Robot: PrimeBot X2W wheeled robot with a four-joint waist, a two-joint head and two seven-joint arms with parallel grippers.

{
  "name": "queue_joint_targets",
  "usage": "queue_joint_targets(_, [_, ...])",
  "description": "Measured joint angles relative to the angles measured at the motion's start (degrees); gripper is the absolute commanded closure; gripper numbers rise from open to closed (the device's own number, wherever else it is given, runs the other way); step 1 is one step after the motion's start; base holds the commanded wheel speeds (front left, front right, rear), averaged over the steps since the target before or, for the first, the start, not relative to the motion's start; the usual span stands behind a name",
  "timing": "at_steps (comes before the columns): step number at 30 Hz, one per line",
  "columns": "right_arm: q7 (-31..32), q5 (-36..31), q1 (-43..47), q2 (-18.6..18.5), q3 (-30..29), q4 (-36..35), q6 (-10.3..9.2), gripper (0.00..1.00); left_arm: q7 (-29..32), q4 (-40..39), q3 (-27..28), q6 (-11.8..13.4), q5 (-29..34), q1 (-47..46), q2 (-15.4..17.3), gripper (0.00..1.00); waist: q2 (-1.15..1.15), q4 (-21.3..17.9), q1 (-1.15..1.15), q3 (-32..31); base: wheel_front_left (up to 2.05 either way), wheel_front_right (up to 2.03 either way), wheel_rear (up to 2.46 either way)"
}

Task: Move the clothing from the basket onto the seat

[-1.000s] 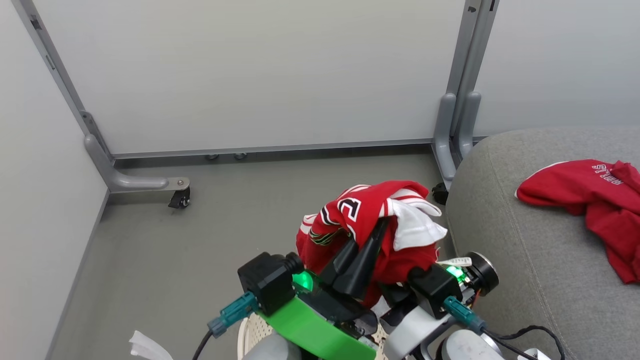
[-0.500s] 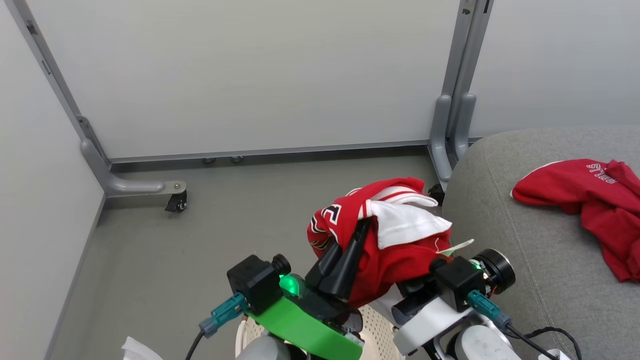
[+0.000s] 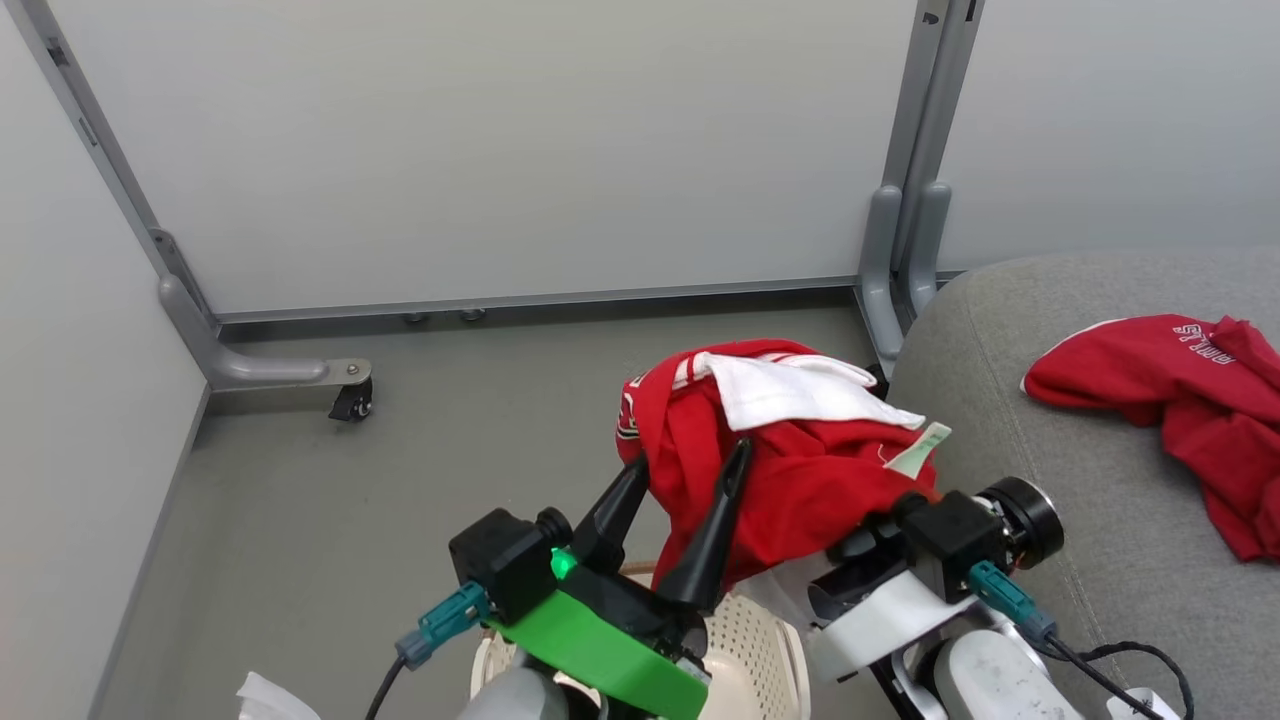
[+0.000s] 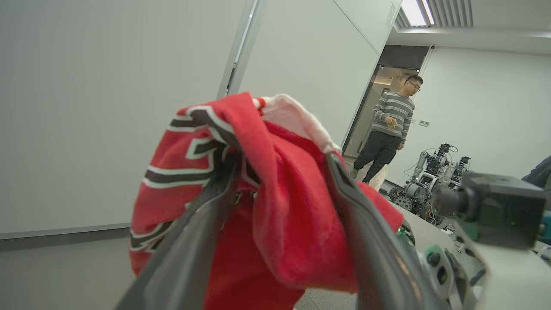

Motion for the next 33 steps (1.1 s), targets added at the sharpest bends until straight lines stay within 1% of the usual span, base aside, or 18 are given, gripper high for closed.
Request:
queue_joint_targets(2, [0.0,-0.8,0.0,-0.01,-1.24,-0.34,0.0,1.0,0.0,0.62,1.05,0.02,0.8,0.04,-0.02,0.0,0.0,0.21,0.0,0.08,0.0,0.0,0.0])
queue_joint_targets(3, [0.0,-1.34,0.01,-0.01,-2.61,-0.67,0.0,1.0,0.0,1.68,2.75,0.02,2.46,0.27,-0.02,0.0,0.0,0.49,0.0,0.18,0.0,0.0,0.0])
queue_joint_targets(6, [0.01,-2.92,0.02,0.0,-4.21,-1.52,0.0,1.0,0.0,3.07,5.72,0.01,4.41,1.74,-0.02,0.0,0.0,0.91,0.0,0.3,0.0,0.0,0.0])
queue_joint_targets(11, [0.0,-5.25,0.09,0.0,-7.05,-3.9,0.0,1.0,0.0,5.22,11.8,-0.49,9.43,4.76,0.07,0.0,0.0,1.69,0.0,0.43,0.0,0.0,0.0])
queue_joint_targets(15, [0.01,-6.55,0.4,-0.01,-9.53,-6.04,0.0,1.0,0.0,6.47,16.34,-1.03,14.74,7.56,1.54,0.0,0.0,2.47,0.0,0.52,0.0,0.0,0.0])
queue_joint_targets(17, [0.0,-7.28,0.68,-0.02,-10.61,-7.26,0.0,1.0,0.0,6.99,18.6,-1.11,16.88,9.16,1.72,0.0,0.0,2.89,0.0,0.57,0.0,0.0,0.0])
queue_joint_targets(19, [0.0,-7.6,1.2,0.02,-11.61,-8.4,0.0,1.0,0.0,7.16,20.43,-1.31,17.72,10.33,1.72,0.0,0.0,3.25,0.0,0.61,0.0,0.0,0.0])
queue_joint_targets(21, [0.01,-8.01,1.71,0.0,-12.69,-9.43,0.0,1.0,0.0,7.46,21.9,-1.57,20.28,11.56,2.08,0.0,0.0,3.73,0.0,0.65,0.0,0.0,0.0])
queue_joint_targets(25, [0.0,-8.68,3.0,0.01,-14.49,-10.93,0.0,1.0,0.0,7.99,24.34,-1.65,23.51,13.69,2.1,0.0,0.0,4.54,0.0,0.69,0.0,0.0,0.0])
queue_joint_targets(27, [0.0,-8.84,3.66,0.01,-15.4,-11.54,0.0,1.0,0.0,8.62,25.65,-1.79,24.12,14.6,1.79,0.0,0.0,4.88,0.0,0.68,0.0,0.0,0.0])
queue_joint_targets(29, [0.0,-8.83,4.26,0.0,-16.08,-11.82,0.0,1.0,0.01,9.68,27.42,-1.8,22.97,15.62,1.35,0.0,0.0,5.15,0.0,0.66,0.0,0.0,0.0])
queue_joint_targets(33, [0.0,-8.57,5.07,0.01,-16.95,-12.11,0.0,1.0,0.01,10.31,28.03,-1.81,23.73,15.95,0.99,0.0,0.0,5.31,0.0,0.67,0.0,0.0,0.0])
